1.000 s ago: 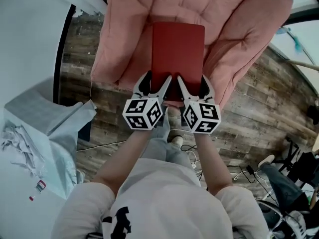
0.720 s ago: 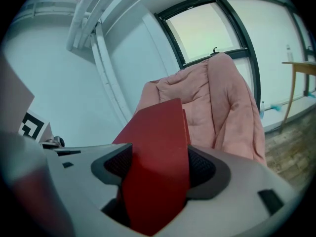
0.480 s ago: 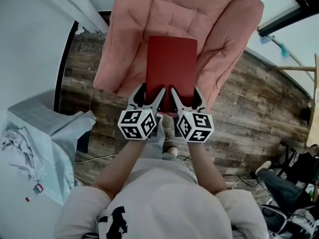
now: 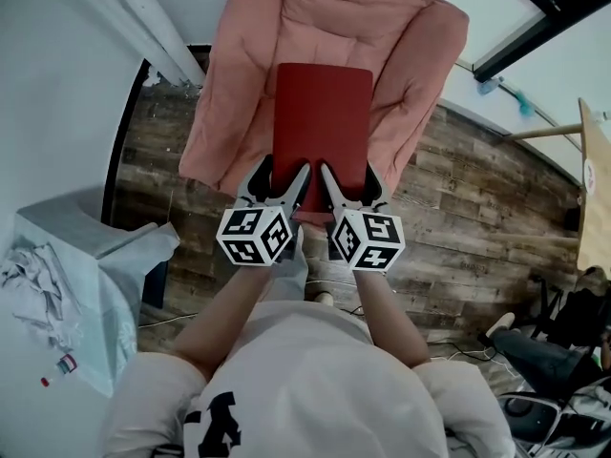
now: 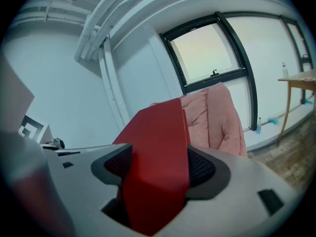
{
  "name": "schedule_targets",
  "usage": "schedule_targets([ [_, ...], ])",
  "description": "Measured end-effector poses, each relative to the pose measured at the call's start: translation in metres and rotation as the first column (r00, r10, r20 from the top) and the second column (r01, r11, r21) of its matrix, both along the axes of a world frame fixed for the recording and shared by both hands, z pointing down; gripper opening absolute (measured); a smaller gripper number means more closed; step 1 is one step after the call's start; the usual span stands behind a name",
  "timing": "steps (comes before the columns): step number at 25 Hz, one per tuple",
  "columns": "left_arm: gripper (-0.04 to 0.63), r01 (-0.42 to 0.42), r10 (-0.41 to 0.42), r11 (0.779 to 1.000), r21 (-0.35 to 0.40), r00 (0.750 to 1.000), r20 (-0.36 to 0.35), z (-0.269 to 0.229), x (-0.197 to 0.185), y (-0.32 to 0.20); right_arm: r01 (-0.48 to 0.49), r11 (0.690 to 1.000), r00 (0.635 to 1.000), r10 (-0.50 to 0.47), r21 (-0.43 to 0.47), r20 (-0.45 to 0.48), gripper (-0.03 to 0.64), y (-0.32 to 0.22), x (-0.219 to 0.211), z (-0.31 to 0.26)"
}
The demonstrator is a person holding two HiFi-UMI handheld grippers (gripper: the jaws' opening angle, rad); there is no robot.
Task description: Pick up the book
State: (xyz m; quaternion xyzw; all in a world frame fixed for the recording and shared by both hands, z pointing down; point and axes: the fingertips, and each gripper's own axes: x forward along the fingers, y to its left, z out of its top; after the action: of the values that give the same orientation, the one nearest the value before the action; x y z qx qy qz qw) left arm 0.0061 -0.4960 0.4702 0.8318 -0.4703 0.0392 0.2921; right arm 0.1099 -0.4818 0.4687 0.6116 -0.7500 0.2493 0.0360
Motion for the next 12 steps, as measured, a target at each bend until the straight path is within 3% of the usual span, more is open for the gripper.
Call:
schedule_targets([
  [12, 0.313, -0.005, 0.008, 0.995, 0.099, 1.000, -0.023, -0.053, 0.005, 0.024, -0.001, 0.994, 1.000, 0.004, 0.106, -0.026, 0.339, 0.025, 0.005, -0.054],
])
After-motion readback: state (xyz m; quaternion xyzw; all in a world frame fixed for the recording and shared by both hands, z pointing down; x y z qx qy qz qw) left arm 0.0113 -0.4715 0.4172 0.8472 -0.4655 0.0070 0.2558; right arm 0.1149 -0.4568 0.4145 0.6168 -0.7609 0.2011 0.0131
